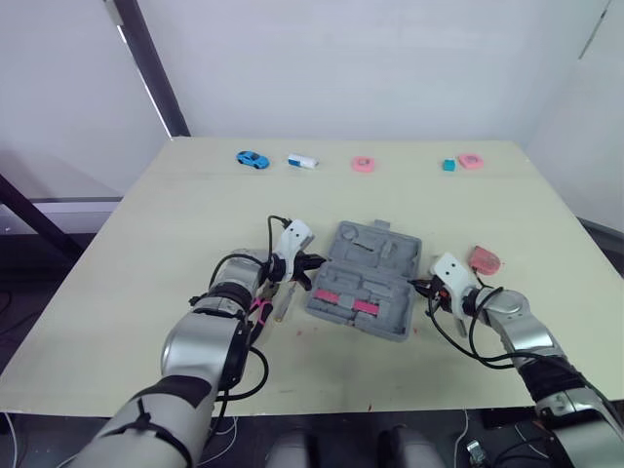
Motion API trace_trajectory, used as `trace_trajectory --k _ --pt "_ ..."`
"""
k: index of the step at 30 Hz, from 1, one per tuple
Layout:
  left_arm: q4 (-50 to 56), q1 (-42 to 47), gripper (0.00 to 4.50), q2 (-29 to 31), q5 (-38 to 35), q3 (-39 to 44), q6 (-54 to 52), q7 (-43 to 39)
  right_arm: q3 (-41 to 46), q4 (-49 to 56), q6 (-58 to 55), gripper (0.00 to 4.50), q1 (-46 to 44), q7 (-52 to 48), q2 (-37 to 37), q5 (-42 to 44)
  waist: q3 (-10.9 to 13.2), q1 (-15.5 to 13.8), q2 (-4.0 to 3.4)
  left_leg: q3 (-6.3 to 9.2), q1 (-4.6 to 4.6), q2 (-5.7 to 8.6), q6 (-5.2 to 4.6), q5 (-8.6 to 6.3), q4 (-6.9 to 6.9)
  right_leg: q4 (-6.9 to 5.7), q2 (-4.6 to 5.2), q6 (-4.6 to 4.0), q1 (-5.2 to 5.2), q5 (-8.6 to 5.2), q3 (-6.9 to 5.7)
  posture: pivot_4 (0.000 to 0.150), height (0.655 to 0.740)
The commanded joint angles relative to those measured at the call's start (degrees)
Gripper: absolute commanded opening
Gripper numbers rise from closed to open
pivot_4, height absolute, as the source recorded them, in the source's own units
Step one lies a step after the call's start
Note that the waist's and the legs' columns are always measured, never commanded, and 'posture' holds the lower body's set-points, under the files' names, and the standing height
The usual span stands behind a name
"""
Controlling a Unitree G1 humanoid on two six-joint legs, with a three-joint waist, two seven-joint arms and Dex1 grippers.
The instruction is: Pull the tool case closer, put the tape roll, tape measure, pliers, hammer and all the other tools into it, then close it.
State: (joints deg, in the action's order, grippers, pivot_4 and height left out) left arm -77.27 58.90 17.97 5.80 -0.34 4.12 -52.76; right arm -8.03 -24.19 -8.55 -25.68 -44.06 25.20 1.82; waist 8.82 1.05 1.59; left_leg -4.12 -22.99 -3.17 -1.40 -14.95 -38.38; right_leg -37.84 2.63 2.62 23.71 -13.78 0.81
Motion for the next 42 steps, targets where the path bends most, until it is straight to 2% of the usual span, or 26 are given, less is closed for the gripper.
trace_trajectory --k 1,5,20,35,42 --pt "0.1 0.2 0.03 0.1 0.5 0.4 0.5 -0.2 0.4 2.2 0.8 0.00 0.0 -0.3 0.0 0.3 0.0 0.0 0.00 0.00 0.00 0.00 0.00 0.00 0.00 0.00 0.00 0.00 0.00 0.00 0.00 0.150 0.7400" --pt "0.0 -0.1 0.03 0.4 0.6 0.7 0.3 1.3 0.3 2.2 0.9 0.00 0.0 -0.2 -0.1 0.2 0.0 0.0 0.00 0.00 0.00 0.00 0.00 0.00 0.00 0.00 0.00 0.00 0.00 0.00 0.00 0.150 0.7400" --pt "0.2 -1.7 0.03 0.1 0.7 0.8 -1.5 -3.8 0.3 2.6 1.5 0.00 0.3 0.0 -0.4 0.1 0.0 -0.1 0.00 0.00 0.00 0.00 0.00 0.00 0.00 0.00 0.00 0.00 0.00 0.00 0.00 0.150 0.7400" --pt "0.9 -3.2 0.03 0.8 0.9 0.1 -0.5 -13.8 0.3 4.4 1.2 0.00 1.3 -4.0 0.3 1.9 0.0 -0.1 0.00 0.00 0.00 0.00 0.00 0.00 0.00 0.01 0.00 0.00 0.00 0.00 -0.01 0.150 0.7400" --pt "1.8 -4.5 0.03 2.0 1.5 -1.4 1.2 -19.6 0.4 8.5 -0.5 0.00 4.1 -7.9 1.6 3.9 0.0 -0.1 0.00 0.01 0.00 0.00 0.00 0.00 0.00 0.00 0.00 0.00 -0.01 0.00 -0.01 0.150 0.7400"
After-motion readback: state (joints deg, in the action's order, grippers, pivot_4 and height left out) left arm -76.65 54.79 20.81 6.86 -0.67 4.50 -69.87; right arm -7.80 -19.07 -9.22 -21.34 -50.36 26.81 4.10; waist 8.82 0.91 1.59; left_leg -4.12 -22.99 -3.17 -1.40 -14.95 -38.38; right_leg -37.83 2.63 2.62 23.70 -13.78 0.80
